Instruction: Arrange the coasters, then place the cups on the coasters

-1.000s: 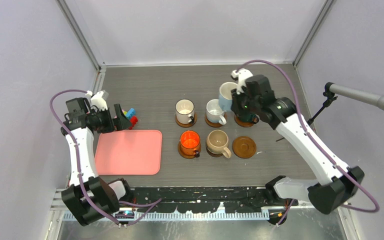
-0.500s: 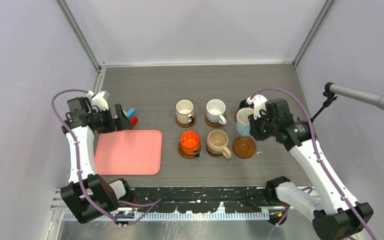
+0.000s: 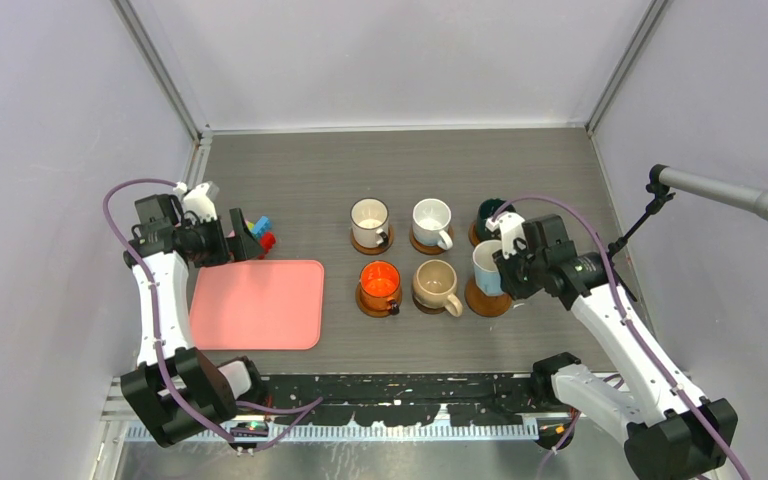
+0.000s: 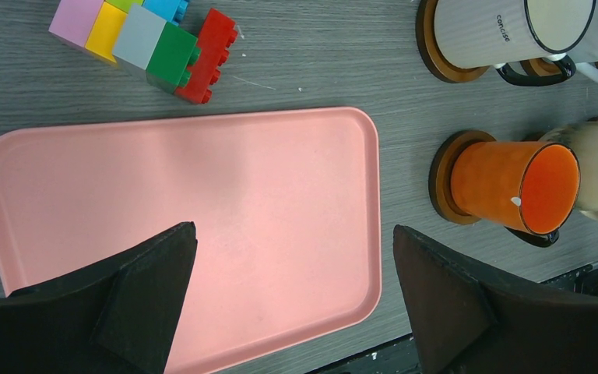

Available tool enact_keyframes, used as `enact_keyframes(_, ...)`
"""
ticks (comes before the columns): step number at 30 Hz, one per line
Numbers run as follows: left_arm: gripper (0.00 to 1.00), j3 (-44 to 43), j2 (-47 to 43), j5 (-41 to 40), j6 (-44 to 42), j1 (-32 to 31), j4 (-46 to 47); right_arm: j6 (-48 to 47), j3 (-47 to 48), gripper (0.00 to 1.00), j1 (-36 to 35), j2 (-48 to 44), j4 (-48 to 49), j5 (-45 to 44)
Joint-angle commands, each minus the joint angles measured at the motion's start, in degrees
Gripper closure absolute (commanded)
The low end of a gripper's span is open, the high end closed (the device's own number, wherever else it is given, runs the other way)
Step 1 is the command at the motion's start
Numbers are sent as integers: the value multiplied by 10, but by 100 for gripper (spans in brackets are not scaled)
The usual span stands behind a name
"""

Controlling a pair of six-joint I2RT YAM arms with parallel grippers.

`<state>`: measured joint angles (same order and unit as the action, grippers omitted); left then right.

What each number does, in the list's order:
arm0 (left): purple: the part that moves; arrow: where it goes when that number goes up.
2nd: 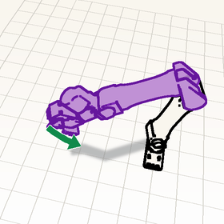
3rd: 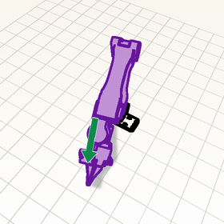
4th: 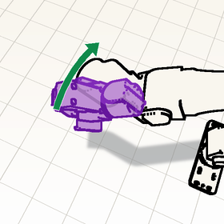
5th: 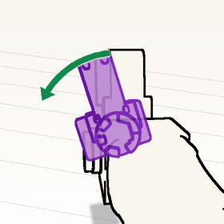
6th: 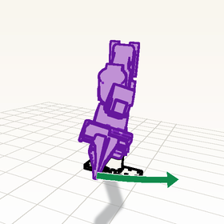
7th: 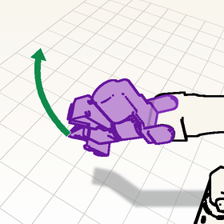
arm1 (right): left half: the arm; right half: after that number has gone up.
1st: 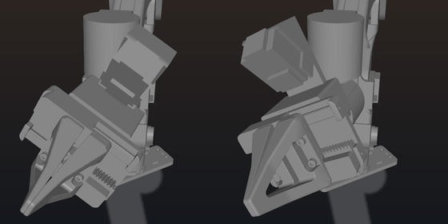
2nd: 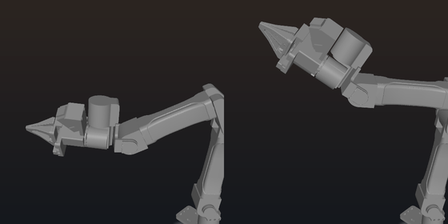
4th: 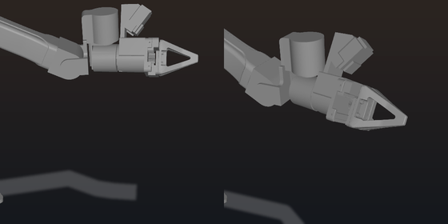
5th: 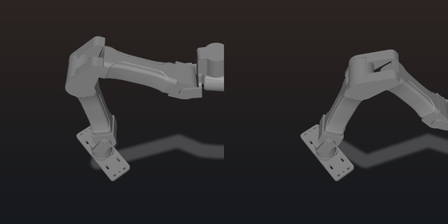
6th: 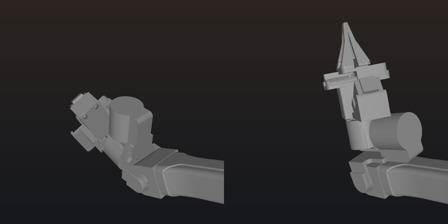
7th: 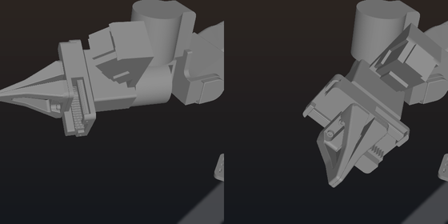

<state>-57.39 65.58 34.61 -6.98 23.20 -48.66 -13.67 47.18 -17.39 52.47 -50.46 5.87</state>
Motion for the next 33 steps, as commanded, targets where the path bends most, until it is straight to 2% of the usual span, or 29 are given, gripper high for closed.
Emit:
enact_keyframes(1, 0, -10, -4, 0, -10, -2, 6, -14, 5, 100, 2, -12, 62, -3)
enact_keyframes(9, 0, -12, -1, -2, -11, -2, 6, -10, -8, 100, 3, 18, 97, -3)
enact_keyframes(26, 0, -14, 7, -13, -12, -2, 11, -19, -23, 99, 9, 60, 106, 16)
enact_keyframes(33, 0, -13, 5, -18, -11, -2, 11, -24, -20, 91, 11, 66, 92, 26)
